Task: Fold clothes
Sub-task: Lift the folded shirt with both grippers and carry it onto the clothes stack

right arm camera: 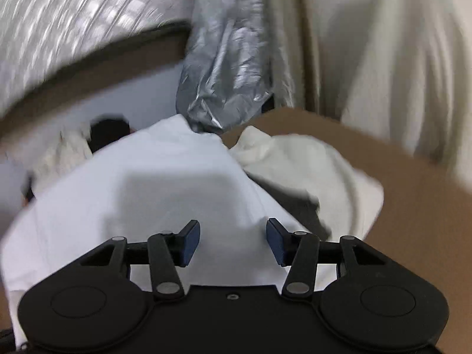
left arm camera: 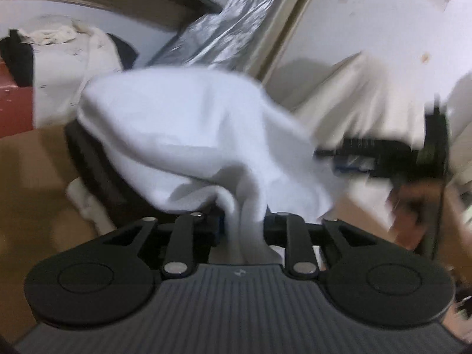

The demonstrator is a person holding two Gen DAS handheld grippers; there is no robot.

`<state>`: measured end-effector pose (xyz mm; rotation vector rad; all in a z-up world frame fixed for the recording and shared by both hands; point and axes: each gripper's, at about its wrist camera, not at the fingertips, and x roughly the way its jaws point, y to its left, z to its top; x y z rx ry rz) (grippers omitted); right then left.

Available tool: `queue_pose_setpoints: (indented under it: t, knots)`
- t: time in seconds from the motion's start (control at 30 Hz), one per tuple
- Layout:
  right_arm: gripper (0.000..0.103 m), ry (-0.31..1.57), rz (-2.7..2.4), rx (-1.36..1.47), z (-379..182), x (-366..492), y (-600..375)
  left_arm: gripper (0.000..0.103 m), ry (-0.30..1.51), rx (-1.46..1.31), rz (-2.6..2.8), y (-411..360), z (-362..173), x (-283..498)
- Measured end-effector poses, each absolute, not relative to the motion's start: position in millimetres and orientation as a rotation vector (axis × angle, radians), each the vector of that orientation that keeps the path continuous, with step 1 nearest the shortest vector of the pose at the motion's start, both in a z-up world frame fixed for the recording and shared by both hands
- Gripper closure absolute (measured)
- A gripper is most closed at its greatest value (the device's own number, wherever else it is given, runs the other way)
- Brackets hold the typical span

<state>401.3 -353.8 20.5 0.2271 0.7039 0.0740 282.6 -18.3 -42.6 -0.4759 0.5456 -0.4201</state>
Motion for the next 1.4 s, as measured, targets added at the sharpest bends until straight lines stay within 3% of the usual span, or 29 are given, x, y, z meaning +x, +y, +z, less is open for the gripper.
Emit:
queue_pose_setpoints:
  t: [0.07,0.17,0.3,0.37,0.4,0.47,0.53,0.63,0.73,0.83,0.9,0.97,1.03,1.07,1.13,1.3,1.4]
  knots:
    - [0.034,0.715,0.089,0.367,10,381,-375,0.078,0.572,-0.528,-0.429,-10,-49,286]
    - [0.031,0.764,0.124,0.565,-7,356,-400,0.077,0.608,-0.640,-0.463,3,-58,295]
    - [0.026,0.801,0.181,0.780,-37,352,-408,0.046,0.678,-0.791,-0.507,8,-74,311]
    - [0.027,0.756,0.184,0.815,-41,358,-405,0.050,0.733,-0.795,-0.532,-2,-79,311]
    - [0.031,0.724,0.168,0.795,-40,360,-403,0.066,0.727,-0.734,-0.505,-9,-75,308]
    - [0.070,0.651,0.163,0.696,-29,362,-393,0.080,0.670,-0.578,-0.478,-22,-63,301]
    - [0.081,0.600,0.162,0.532,-15,359,-377,0.085,0.609,-0.505,-0.496,-31,-51,294]
    - [0.086,0.527,0.165,0.182,12,351,-334,0.085,0.529,-0.537,-0.518,-33,-41,289]
    - [0.087,0.466,0.207,0.057,43,360,-313,0.084,0.486,-0.605,-0.505,-32,-38,283]
    - [0.089,0.399,0.215,0.124,61,379,-325,0.066,0.606,-0.544,-0.429,-38,-37,277]
    - [0.088,0.476,0.111,0.167,37,392,-337,0.064,0.664,-0.475,-0.345,-37,-32,268]
    - [0.079,0.644,0.021,0.132,-3,402,-339,0.064,0.605,-0.443,-0.290,-30,-19,256]
    - [0.070,0.619,-0.017,0.197,-21,385,-343,0.062,0.485,-0.430,-0.241,-17,-4,241]
    - [0.062,0.597,-0.027,0.241,-22,376,-346,0.056,0.420,-0.431,-0.231,-12,1,237]
    - [0.059,0.583,-0.018,0.317,-17,363,-351,0.046,0.302,-0.429,-0.218,-4,9,231]
    - [0.054,0.508,0.047,0.271,3,332,-328,0.047,0.454,-0.440,-0.251,-7,-21,272]
    - [0.042,0.474,0.163,0.137,9,315,-292,0.047,0.513,-0.434,-0.156,-4,-35,295]
